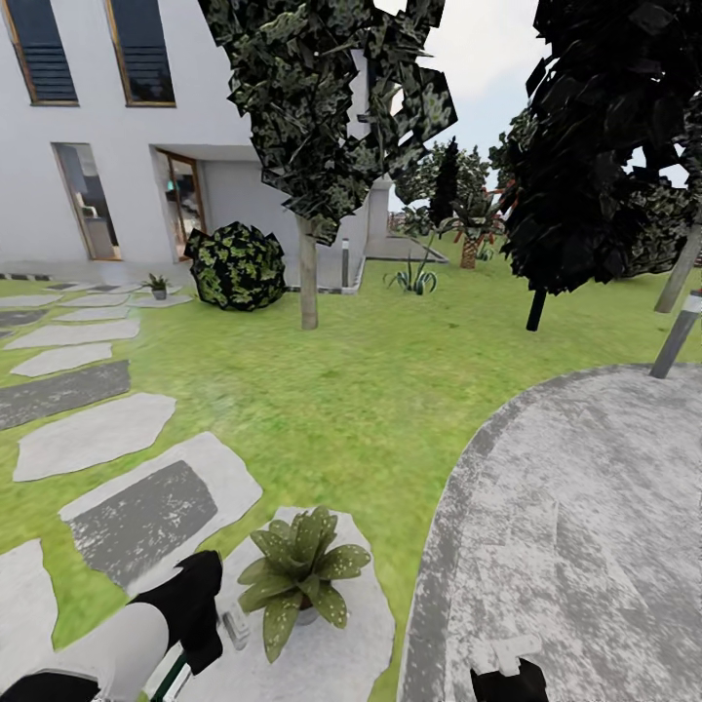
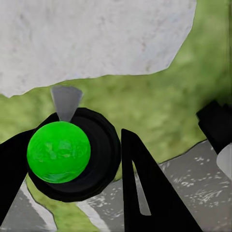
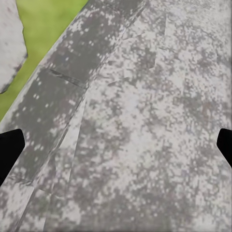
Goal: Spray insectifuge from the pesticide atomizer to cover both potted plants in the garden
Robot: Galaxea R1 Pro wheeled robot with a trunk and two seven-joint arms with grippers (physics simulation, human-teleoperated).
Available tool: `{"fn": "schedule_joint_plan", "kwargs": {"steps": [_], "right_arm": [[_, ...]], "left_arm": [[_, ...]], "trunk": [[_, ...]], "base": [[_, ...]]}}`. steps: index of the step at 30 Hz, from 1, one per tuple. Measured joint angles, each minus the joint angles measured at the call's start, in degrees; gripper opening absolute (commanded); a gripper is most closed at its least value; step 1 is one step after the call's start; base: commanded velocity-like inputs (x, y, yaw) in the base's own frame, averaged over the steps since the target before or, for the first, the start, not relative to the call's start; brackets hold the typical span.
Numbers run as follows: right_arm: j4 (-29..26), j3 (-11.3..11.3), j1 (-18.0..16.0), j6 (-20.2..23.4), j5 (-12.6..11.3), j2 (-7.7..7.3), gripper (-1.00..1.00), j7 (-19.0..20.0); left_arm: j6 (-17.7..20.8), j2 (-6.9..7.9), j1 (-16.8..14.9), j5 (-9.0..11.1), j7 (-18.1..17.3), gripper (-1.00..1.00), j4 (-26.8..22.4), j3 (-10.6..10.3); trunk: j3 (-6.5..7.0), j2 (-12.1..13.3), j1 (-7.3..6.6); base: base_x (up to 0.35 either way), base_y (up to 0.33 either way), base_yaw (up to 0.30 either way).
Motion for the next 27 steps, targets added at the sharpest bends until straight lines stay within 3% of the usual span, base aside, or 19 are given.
{"fn": "schedule_joint_plan", "kwargs": {"steps": [6,18,27], "right_arm": [[0.0,0.0,0.0,0.0,0.0,0.0,1.0,0.0],[0.0,0.0,0.0,-0.1,0.0,-0.09,1.0,-0.1],[0.0,0.0,0.0,0.0,0.0,-0.09,1.0,-0.1]], "left_arm": [[-0.3,0.42,-0.6,-0.7,-4.2,-1.0,-0.1,-0.4],[-0.3,0.16,0.1,-0.6,-4.5,-1.0,0.0,-0.4],[-0.2,0.08,-0.2,-0.4,-4.6,-1.0,0.0,-0.2]], "trunk": [[0.0,0.0,0.0],[0.0,0.0,0.0],[-0.01,-0.1,-0.07]], "base": [[0.0,0.0,-0.002],[0.0,0.008,0.0],[0.0,0.279,-0.192]]}}
